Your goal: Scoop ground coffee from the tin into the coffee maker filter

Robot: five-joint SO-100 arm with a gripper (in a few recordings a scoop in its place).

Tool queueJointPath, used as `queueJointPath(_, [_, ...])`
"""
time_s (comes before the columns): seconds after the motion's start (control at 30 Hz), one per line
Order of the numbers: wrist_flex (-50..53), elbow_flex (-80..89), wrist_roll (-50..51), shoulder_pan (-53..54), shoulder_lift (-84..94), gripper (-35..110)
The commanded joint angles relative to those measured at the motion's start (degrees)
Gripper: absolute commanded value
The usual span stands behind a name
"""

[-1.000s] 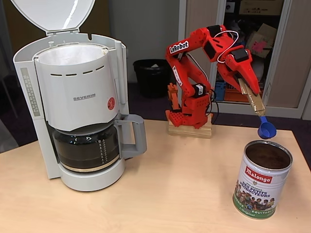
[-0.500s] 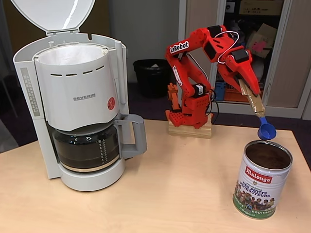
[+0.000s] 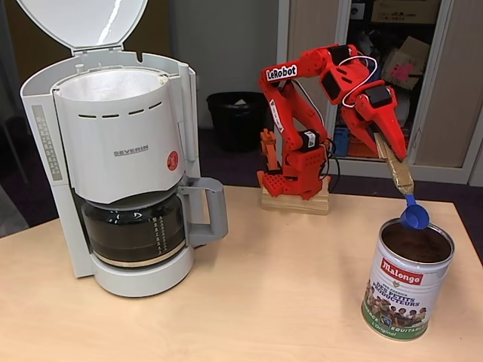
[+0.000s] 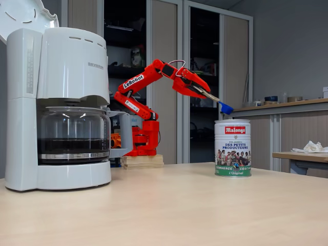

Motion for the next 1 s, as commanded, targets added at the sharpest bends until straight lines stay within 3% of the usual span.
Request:
queueJointPath(0.0, [-2.6, 1.7, 1.8, 0.3, 0.2, 0])
queueJointPath(0.97, [-15.6, 1.1, 8.5, 0.1, -18.4, 0])
